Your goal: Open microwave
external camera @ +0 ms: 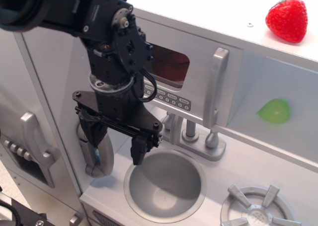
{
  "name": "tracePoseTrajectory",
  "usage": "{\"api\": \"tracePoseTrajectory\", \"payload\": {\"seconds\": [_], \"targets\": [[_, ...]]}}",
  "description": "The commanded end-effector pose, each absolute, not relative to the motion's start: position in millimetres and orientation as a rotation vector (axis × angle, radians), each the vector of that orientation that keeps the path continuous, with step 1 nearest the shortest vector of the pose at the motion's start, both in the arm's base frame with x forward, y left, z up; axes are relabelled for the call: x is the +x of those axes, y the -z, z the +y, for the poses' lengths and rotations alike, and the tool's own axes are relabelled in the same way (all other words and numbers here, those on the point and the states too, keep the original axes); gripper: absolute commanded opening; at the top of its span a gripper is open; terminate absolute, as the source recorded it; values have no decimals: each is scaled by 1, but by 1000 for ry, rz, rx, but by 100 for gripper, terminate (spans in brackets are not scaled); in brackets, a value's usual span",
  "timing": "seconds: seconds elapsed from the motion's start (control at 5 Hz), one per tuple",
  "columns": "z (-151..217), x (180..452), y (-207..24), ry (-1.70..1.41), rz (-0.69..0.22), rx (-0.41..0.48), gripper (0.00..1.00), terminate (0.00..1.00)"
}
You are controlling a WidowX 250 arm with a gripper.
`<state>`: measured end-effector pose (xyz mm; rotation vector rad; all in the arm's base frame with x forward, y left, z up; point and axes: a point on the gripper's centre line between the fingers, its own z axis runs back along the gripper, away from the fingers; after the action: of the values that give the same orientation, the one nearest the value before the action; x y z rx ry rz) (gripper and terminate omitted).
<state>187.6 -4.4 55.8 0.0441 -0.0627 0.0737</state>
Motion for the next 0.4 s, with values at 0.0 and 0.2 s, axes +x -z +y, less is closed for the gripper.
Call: {"api": "tracePoseTrajectory", "payload": {"seconds": [0.0, 0.2], "targets": [[-4, 188, -56, -74, -63, 44, 100, 0], [-26, 204, -74, -83, -92, -14, 100, 0]]}}
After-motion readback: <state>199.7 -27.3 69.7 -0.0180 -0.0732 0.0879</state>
